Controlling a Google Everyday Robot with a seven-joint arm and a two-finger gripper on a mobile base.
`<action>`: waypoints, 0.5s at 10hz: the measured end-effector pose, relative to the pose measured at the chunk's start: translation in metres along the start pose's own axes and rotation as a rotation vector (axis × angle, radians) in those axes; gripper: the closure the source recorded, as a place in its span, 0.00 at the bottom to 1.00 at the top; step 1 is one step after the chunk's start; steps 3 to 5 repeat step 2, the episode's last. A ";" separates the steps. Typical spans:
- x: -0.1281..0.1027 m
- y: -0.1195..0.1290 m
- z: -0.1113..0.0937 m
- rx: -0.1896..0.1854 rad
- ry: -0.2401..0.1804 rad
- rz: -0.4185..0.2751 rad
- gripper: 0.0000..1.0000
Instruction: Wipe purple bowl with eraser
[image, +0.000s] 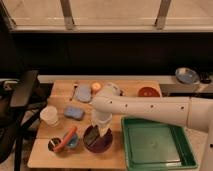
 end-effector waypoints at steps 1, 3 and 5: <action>0.000 0.013 0.004 -0.012 -0.013 0.012 1.00; 0.003 0.020 0.004 -0.015 -0.022 0.027 1.00; 0.003 0.020 0.004 -0.015 -0.022 0.027 1.00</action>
